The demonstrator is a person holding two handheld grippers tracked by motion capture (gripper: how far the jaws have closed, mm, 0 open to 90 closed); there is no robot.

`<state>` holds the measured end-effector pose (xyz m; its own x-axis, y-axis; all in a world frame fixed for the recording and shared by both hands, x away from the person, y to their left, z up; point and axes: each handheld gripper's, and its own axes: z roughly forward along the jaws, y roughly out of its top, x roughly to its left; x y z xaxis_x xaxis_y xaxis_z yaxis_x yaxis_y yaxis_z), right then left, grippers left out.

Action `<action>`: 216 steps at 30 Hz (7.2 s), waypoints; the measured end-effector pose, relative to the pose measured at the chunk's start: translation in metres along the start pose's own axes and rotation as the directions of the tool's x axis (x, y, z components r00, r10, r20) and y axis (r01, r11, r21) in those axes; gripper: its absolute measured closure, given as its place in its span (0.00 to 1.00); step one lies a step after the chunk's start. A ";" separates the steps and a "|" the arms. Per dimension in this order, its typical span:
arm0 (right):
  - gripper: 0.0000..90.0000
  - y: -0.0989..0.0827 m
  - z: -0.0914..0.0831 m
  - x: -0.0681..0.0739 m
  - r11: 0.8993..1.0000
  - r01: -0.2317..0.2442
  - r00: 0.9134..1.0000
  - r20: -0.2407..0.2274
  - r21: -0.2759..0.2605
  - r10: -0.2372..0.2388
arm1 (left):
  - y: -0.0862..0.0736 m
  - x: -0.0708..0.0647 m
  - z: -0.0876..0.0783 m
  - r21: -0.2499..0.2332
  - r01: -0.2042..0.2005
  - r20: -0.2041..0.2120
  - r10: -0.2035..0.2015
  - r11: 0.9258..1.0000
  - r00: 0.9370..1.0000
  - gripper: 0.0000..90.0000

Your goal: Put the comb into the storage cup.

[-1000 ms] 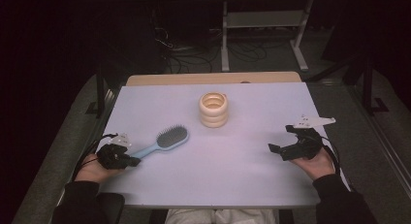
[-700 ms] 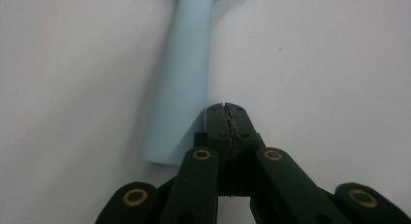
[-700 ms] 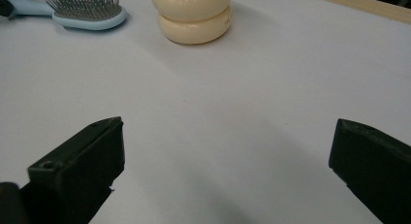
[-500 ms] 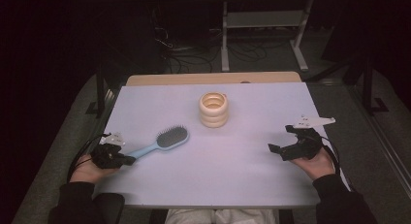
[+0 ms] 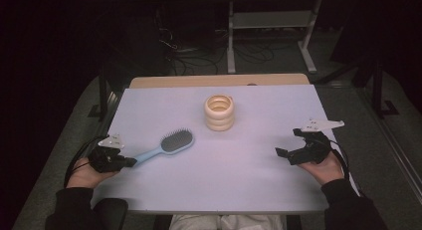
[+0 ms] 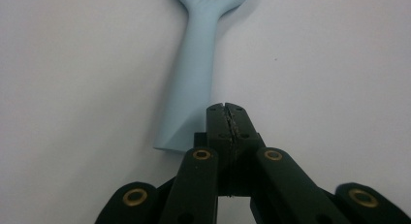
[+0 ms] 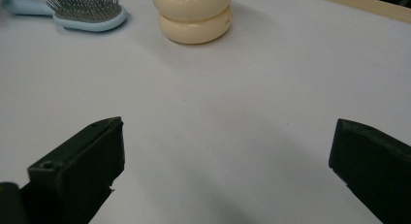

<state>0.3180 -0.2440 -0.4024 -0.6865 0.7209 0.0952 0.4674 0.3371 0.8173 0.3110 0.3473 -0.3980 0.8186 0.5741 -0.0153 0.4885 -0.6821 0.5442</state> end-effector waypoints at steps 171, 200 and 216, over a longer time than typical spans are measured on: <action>0.00 0.016 -0.011 -0.003 0.999 0.015 1.000 0.000 -0.051 -0.015 | 0.162 -0.027 0.002 -0.048 -0.325 -0.086 0.320 0.945 0.943 0.78; 0.00 0.077 -0.007 -0.001 0.996 0.063 0.994 -0.084 -0.063 -0.068 | 0.193 -0.045 0.017 -0.139 -0.373 -0.127 0.357 0.917 0.926 0.78; 0.00 0.118 0.018 0.008 0.995 0.078 0.986 -0.143 -0.063 -0.087 | 0.201 -0.052 0.022 -0.222 -0.392 -0.170 0.360 0.893 0.917 0.78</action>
<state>0.3781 -0.1877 -0.3160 -0.7967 0.5953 0.1040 0.3759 0.3535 0.8566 0.3732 0.1703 -0.3067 0.8757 0.3576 0.3245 0.0483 -0.7335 0.6780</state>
